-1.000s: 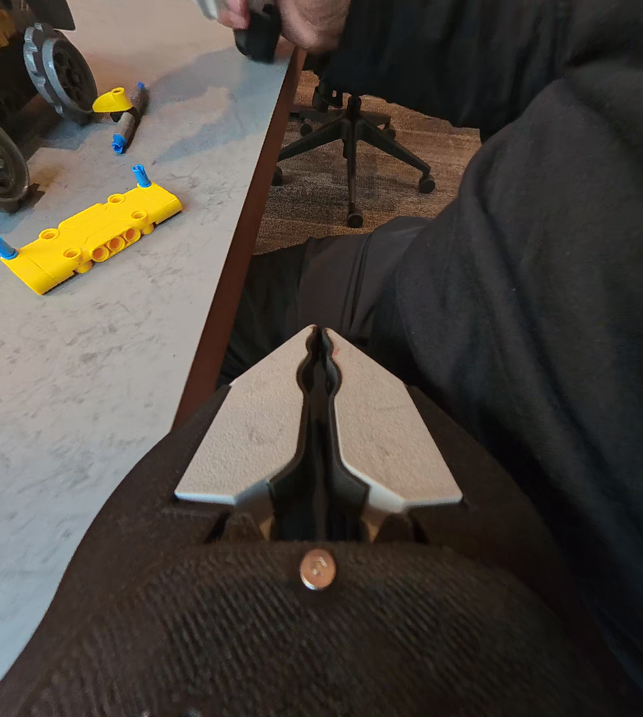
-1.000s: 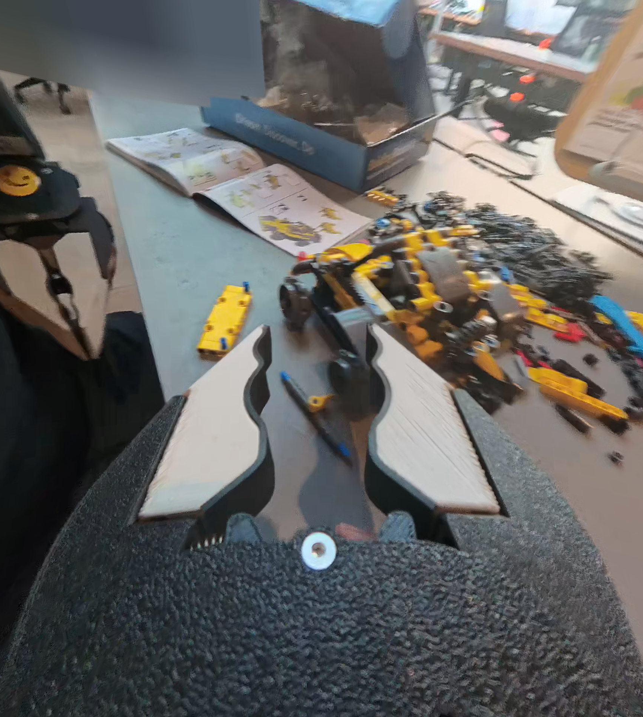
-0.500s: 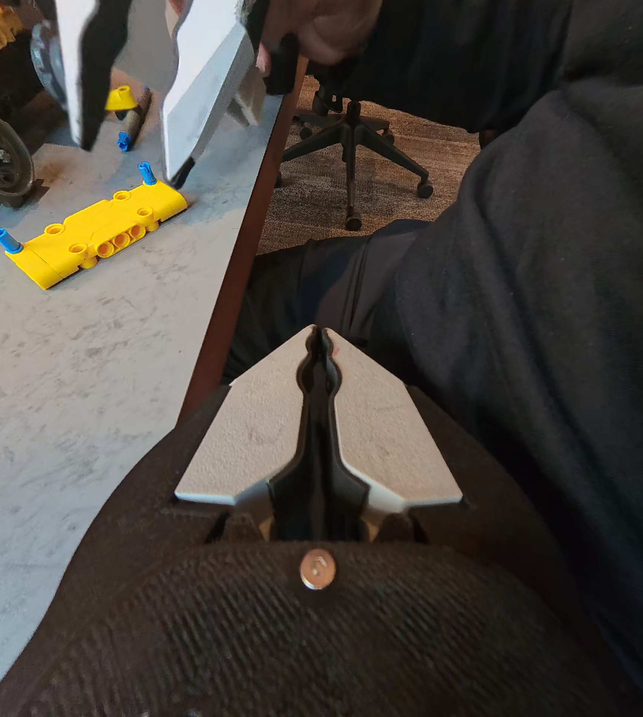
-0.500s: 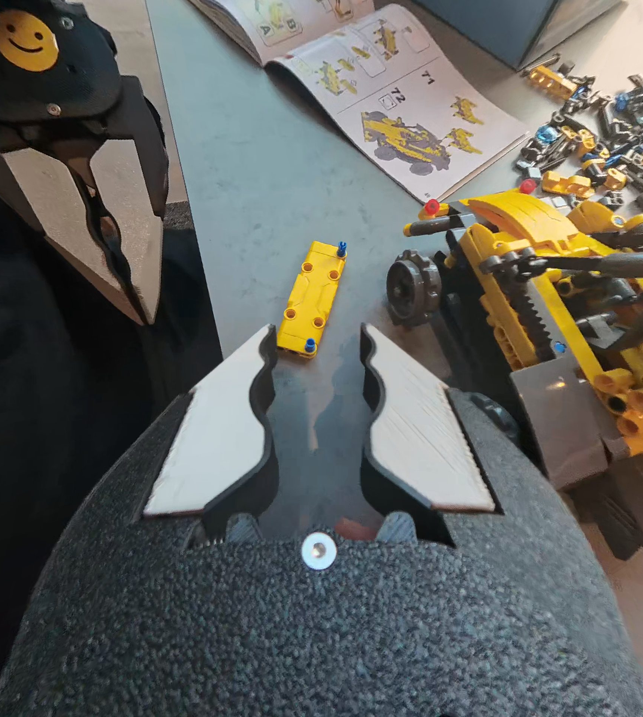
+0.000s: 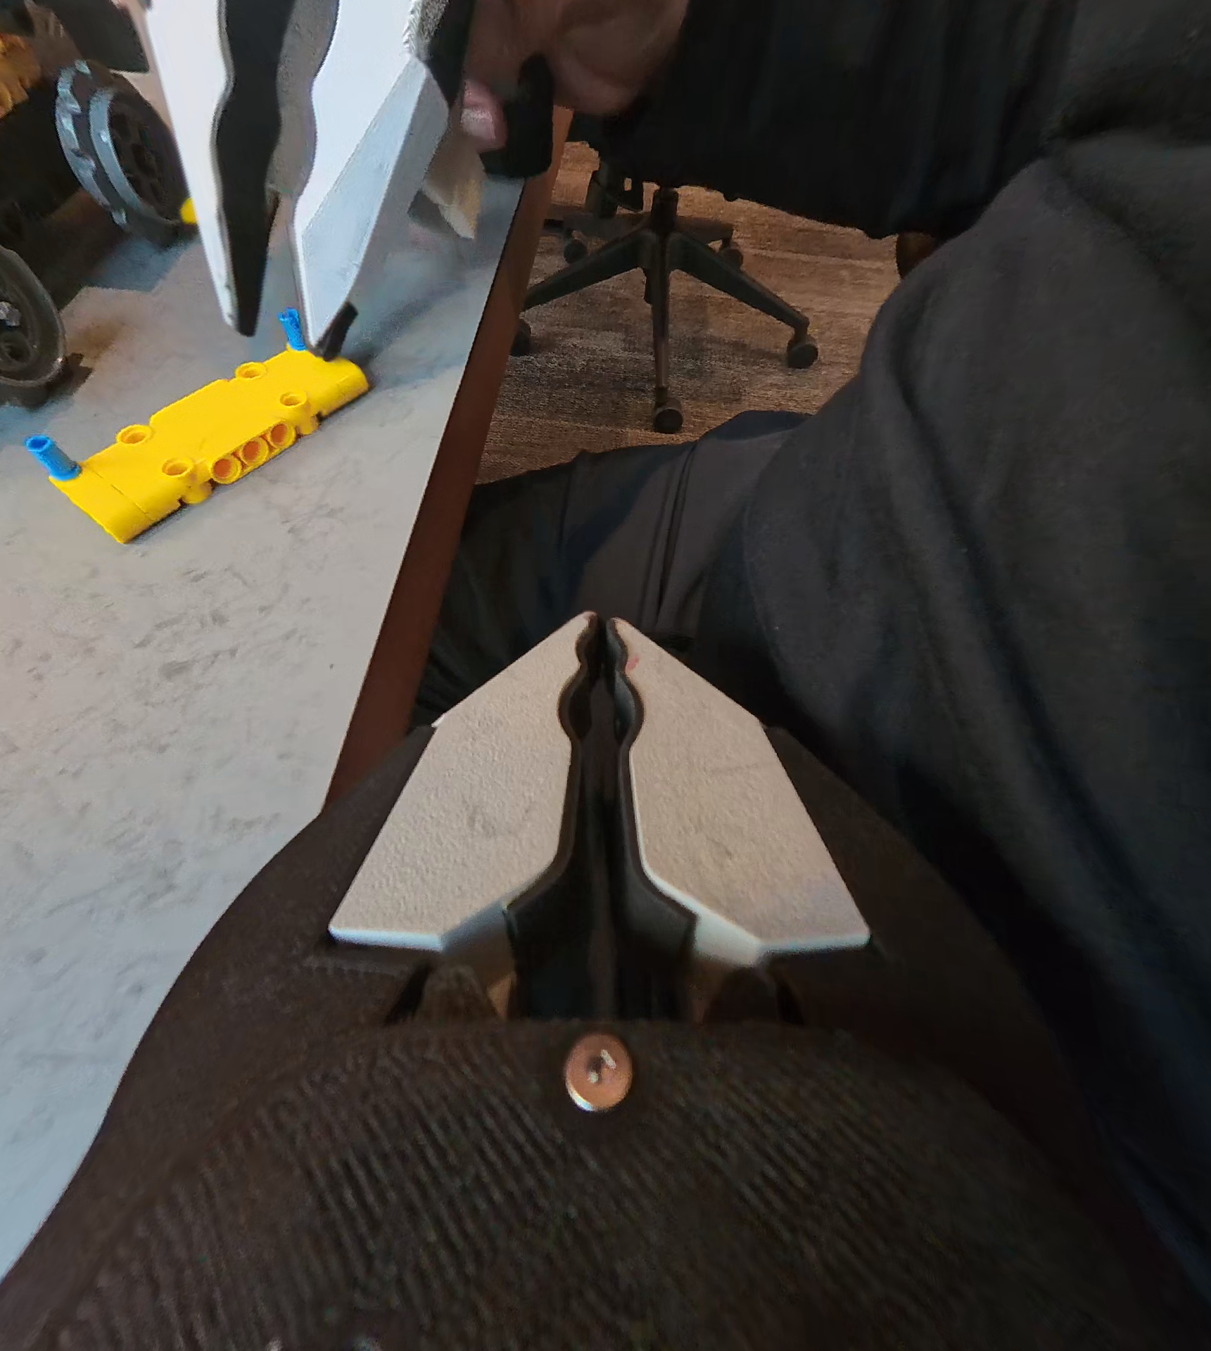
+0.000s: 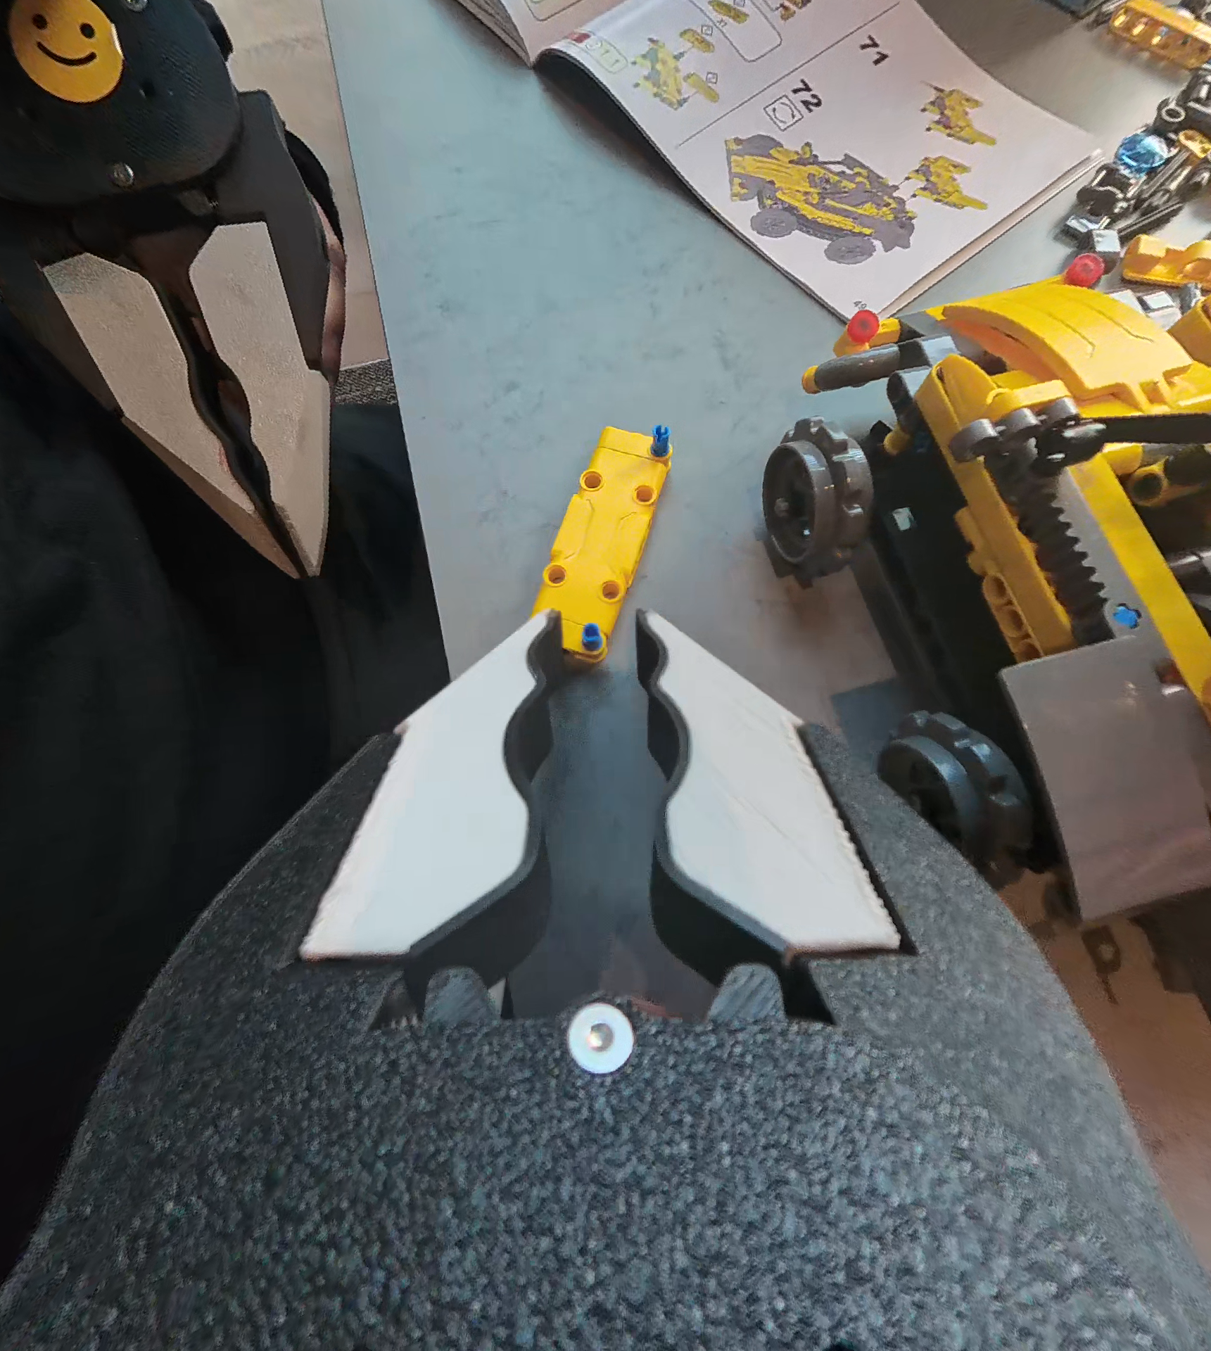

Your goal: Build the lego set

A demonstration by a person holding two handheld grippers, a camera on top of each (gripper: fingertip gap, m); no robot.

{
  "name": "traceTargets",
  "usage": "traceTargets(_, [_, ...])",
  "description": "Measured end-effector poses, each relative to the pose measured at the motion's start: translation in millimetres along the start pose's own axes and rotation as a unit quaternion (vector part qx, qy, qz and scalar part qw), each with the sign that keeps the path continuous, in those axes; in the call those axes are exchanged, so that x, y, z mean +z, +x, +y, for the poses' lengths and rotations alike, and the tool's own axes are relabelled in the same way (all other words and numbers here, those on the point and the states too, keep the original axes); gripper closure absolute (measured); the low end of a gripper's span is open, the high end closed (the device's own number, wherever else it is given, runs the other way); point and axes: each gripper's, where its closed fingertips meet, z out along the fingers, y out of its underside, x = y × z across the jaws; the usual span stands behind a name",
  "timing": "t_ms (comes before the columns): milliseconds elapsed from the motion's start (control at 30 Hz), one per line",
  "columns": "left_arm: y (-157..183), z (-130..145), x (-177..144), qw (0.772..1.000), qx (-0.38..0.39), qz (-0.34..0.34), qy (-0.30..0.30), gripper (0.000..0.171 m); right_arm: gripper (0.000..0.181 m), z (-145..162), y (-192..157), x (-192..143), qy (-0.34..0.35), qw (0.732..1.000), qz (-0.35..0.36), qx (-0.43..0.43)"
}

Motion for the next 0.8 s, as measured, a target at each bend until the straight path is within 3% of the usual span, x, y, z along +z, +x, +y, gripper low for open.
traceTargets(100, [0,-1,0,1.000,-0.005,0.002,0.005,0.171,0.163,0,-1,-3,0.006,1.000,-0.001,-0.004])
traceTargets(200, [1,1,3,1.000,-0.007,0.006,-0.001,0.171,0.147,-1,-5,-7,0.017,1.000,-0.019,-0.001])
traceTargets(333, [1,1,4,1.000,-0.002,0.003,-0.005,0.171,0.145,-2,-3,-9,0.023,0.999,-0.025,0.013])
traceTargets(500, [1,3,5,1.000,-0.006,0.005,-0.007,0.171,0.169,6,-2,-3,-0.010,1.000,-0.008,0.000])
traceTargets(667, [1,2,4,1.000,-0.002,0.004,-0.007,0.171,0.165,12,6,-5,-0.020,1.000,0.004,0.015])
traceTargets(800, [1,2,2,1.000,-0.001,0.002,-0.005,0.171,0.164,-1,-1,-20,0.041,0.999,-0.023,-0.011])
